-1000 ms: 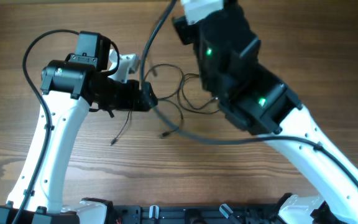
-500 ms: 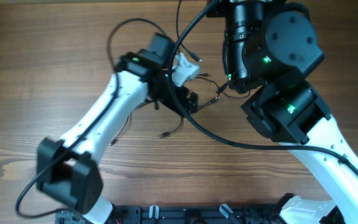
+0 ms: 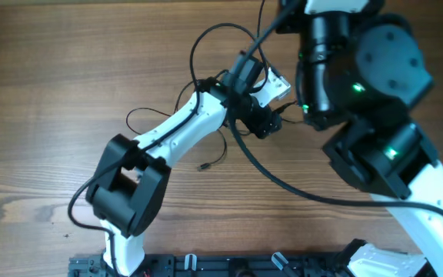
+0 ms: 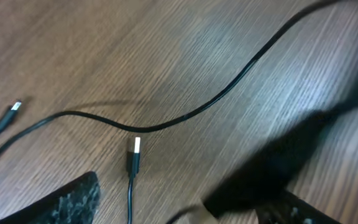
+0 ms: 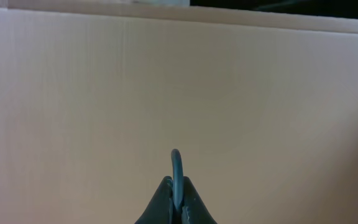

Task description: Untangle cables

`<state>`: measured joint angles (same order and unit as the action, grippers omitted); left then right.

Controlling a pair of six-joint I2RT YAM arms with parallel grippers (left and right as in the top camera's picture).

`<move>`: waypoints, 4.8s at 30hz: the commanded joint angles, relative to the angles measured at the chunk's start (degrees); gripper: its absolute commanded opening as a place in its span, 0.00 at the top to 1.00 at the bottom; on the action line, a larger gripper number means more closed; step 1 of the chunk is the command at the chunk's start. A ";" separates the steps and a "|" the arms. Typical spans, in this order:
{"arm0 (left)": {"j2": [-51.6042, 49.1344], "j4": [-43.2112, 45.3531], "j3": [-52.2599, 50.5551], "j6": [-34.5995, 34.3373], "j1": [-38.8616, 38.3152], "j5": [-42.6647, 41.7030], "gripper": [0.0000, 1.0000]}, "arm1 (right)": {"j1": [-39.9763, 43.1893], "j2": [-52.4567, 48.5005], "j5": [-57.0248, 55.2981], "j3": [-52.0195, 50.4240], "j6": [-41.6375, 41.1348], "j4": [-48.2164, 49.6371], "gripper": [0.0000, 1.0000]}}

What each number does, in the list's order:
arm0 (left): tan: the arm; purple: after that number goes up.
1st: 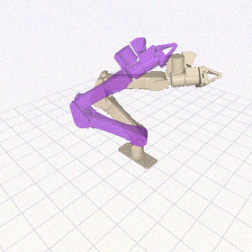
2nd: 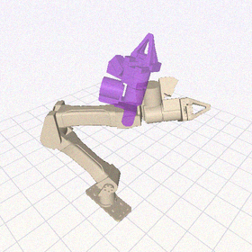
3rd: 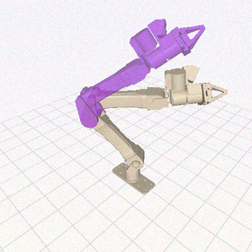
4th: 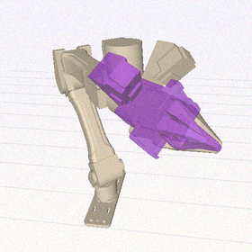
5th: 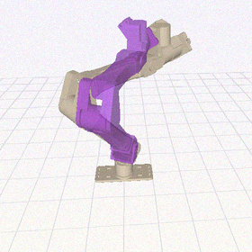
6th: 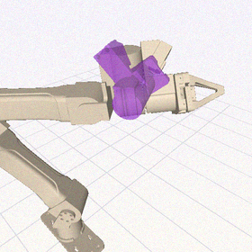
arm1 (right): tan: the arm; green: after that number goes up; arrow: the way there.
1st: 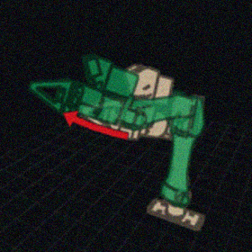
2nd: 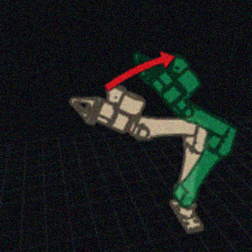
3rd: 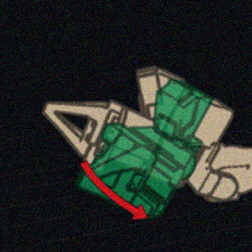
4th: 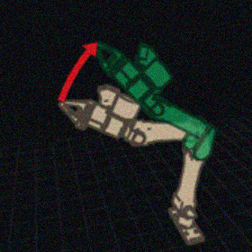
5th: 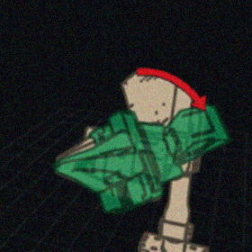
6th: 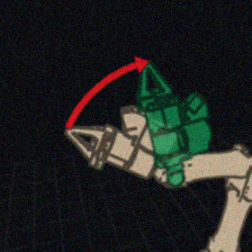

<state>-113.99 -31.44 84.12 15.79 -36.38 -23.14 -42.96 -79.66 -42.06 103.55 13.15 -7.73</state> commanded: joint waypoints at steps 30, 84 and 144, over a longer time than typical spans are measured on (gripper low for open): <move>15.85 -24.79 0.22 -1.49 15.02 16.02 0.96 | 70.31 -7.52 38.75 0.74 -17.53 -20.81 0.96; 15.87 -23.74 0.22 -33.99 35.91 4.57 0.00 | 9.57 -38.32 55.71 -2.51 18.12 -58.60 0.02; 15.85 -38.45 0.22 -26.49 38.69 9.33 0.00 | 86.82 -28.28 47.95 23.08 -23.76 -24.26 0.96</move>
<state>-99.07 -69.93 84.12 -11.60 2.37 -11.92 40.99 -103.07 0.93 126.56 -3.01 -29.52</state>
